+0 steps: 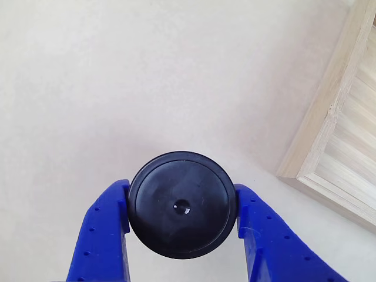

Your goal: Place the black cylinder in the wooden box then return to rest.

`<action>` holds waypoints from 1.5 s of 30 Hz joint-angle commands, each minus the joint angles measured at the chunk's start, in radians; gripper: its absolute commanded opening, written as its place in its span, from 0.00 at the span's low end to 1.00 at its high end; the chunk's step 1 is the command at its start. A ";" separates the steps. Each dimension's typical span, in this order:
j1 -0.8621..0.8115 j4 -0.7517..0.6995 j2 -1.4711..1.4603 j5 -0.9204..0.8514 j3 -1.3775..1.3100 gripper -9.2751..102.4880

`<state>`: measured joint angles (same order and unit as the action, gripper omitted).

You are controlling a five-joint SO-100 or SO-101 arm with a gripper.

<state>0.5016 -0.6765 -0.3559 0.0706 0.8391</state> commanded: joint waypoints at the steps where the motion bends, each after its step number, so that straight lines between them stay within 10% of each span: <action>1: 0.017 0.035 -0.008 -0.035 -0.107 0.26; 25: -0.034 -0.331 -0.327 -0.015 -0.227 0.26; 45: -0.328 -0.307 -0.167 0.094 -0.442 0.26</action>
<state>0.2209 -1.0232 -0.5338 0.1488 0.5308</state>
